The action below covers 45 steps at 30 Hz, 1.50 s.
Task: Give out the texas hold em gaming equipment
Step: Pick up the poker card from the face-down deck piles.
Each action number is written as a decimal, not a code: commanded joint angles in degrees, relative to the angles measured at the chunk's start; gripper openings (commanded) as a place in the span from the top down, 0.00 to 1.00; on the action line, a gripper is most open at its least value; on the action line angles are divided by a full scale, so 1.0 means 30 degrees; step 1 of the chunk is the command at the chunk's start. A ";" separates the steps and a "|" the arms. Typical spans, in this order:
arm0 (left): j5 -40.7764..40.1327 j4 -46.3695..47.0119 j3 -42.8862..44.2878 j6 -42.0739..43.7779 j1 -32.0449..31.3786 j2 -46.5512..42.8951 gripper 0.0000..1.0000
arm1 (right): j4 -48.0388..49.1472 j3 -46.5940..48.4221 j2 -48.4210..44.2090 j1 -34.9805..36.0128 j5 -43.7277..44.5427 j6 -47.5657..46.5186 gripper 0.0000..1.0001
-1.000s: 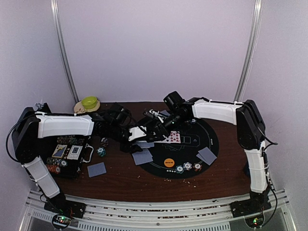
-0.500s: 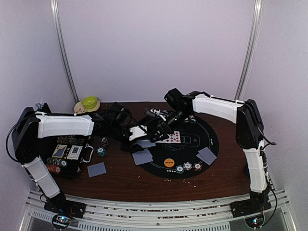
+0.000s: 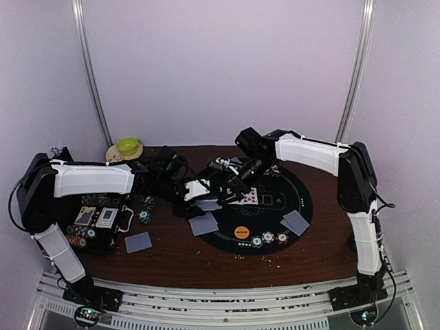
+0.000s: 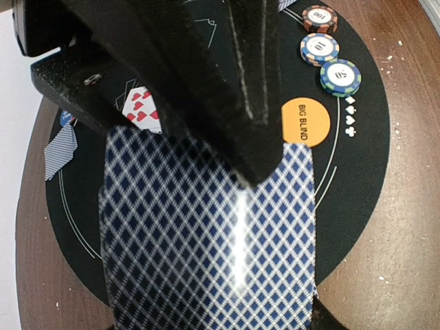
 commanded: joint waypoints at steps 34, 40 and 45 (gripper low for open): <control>0.0194 0.0800 0.0521 -0.0035 0.0078 0.0156 0.44 | -0.0531 0.0920 -0.0577 -0.0037 -0.1353 0.0244 1.00; 0.0233 0.0809 0.0521 -0.0050 0.0081 0.0130 0.44 | -0.0588 0.0338 -0.1518 -0.0562 -0.0959 -0.0057 1.00; 0.0222 0.0792 0.0543 -0.0046 0.0081 0.0134 0.44 | -0.1077 0.0036 -0.2085 -0.1184 -0.0357 -0.0686 1.00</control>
